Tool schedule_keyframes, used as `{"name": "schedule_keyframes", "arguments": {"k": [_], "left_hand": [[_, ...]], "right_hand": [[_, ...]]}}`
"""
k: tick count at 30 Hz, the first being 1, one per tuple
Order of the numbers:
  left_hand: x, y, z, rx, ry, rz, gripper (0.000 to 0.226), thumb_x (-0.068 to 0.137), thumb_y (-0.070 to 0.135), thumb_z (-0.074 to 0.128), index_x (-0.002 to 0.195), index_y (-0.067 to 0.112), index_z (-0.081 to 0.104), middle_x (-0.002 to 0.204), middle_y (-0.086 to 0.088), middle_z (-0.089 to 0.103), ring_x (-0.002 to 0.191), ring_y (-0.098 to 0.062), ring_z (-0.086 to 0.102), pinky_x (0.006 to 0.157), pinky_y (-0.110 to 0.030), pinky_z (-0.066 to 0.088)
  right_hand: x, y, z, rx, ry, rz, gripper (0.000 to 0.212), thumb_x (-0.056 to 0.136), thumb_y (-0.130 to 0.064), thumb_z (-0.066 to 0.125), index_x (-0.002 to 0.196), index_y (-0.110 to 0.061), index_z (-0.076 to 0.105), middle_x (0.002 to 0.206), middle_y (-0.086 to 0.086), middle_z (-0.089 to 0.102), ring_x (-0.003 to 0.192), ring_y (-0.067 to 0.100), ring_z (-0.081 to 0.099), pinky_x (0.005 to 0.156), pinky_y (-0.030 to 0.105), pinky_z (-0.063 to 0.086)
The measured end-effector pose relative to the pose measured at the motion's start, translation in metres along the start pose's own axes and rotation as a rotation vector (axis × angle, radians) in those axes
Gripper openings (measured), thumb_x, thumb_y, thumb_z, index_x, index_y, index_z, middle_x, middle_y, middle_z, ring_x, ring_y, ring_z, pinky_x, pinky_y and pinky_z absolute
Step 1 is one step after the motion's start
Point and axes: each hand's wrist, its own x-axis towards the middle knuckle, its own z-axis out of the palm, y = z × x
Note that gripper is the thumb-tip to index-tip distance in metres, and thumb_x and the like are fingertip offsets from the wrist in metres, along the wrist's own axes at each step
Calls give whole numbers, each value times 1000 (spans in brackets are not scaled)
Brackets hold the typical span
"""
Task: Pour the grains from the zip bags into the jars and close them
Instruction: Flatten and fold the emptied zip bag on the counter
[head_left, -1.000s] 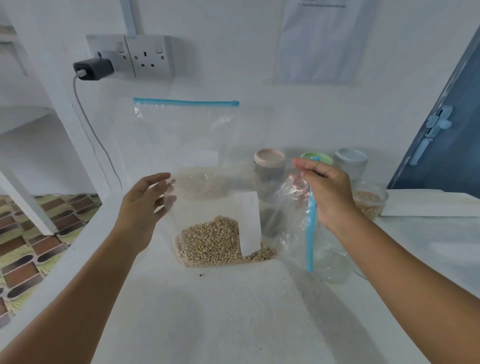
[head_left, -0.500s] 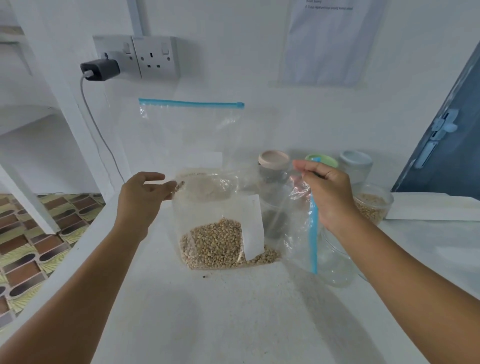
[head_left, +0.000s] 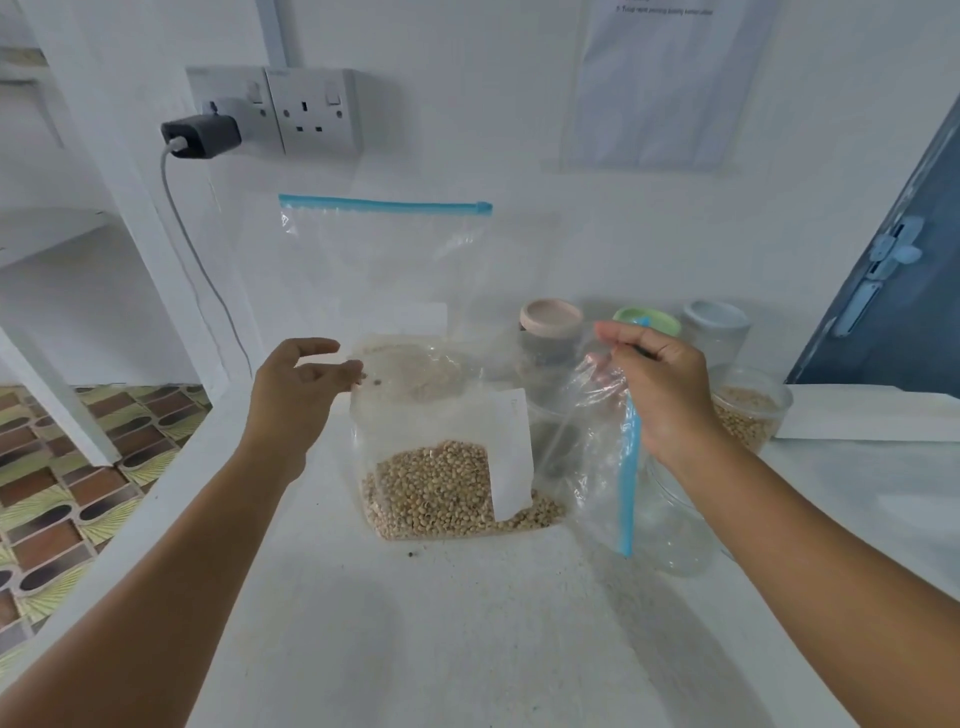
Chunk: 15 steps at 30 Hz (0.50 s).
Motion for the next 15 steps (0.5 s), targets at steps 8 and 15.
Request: {"name": "schedule_keyframes", "arguments": {"k": [8, 15], "left_hand": [[0, -7, 2, -18, 10, 20, 28, 91, 20, 80, 113, 19, 63, 83, 6, 79, 72, 5, 66, 73, -26, 43], [3, -9, 2, -37, 35, 11, 28, 90, 27, 82, 109, 18, 63, 82, 2, 78, 84, -11, 67, 76, -28, 45]], "right_hand": [[3, 2, -1, -18, 7, 2, 38, 94, 3, 59, 101, -27, 81, 94, -6, 80, 102, 19, 74, 98, 32, 57], [3, 3, -2, -16, 2, 11, 39, 95, 3, 58, 99, -28, 81, 93, 9, 78, 104, 29, 73, 101, 41, 57]]}}
